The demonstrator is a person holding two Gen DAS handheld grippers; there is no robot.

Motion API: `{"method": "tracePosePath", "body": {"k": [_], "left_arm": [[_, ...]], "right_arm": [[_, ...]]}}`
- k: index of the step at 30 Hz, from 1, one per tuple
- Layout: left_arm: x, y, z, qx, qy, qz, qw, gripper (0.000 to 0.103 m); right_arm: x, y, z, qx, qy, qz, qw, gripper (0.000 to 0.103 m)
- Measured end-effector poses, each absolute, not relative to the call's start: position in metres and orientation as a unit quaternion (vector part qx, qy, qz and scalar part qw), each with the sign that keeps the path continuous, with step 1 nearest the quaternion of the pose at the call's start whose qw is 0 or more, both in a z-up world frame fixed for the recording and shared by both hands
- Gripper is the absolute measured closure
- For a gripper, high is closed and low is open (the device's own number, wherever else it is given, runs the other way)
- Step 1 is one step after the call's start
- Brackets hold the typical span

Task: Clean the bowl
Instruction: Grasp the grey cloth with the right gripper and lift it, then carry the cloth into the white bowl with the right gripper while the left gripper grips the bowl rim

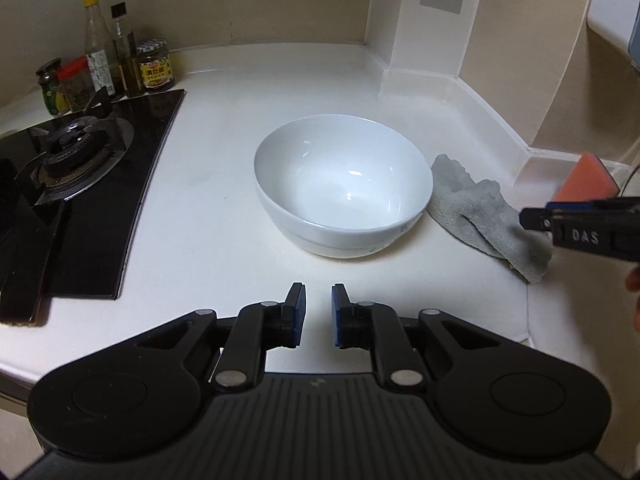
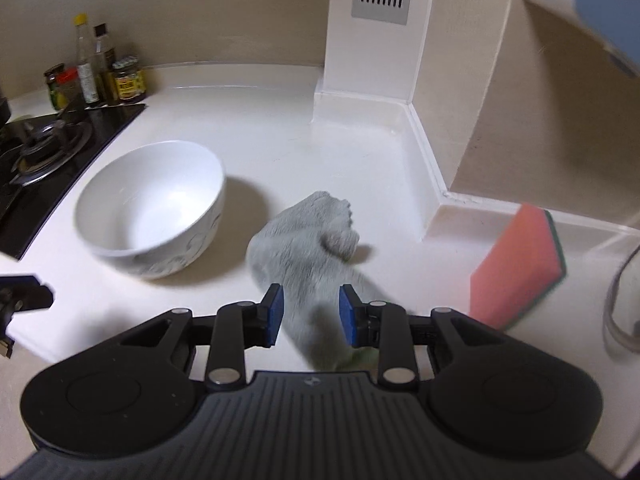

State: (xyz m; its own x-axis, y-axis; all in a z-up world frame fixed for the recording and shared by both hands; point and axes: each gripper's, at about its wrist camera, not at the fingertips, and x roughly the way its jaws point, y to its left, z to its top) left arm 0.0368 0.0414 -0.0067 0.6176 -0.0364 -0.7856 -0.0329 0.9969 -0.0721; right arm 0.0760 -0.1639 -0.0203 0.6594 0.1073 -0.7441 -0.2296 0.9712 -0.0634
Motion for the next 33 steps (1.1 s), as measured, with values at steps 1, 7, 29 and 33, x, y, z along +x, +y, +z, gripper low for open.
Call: {"method": "tracePosePath", "body": {"k": [1,7,29,33], "left_arm": [[0.041,0.043,-0.006,-0.038,0.44,-0.004,0.897,0.088],[0.064,0.055,-0.005,-0.03,0.447,-0.021,0.894,0.088],[0.108,0.084,0.027,-0.024,0.436,-0.031,0.899,0.088],[0.113,0.097,0.026,-0.031,0.434,-0.033,0.9,0.088]], "right_arm": [[0.084,-0.162,-0.022,-0.077,0.404,0.094,0.907,0.077],[0.128,-0.157,-0.04,-0.097,0.42,0.101,0.896,0.077],[0.126,-0.177,0.041,-0.028,0.336,0.15,0.93,0.099],[0.121,-0.157,0.078,-0.009,0.292,0.189,0.938,0.099]]}}
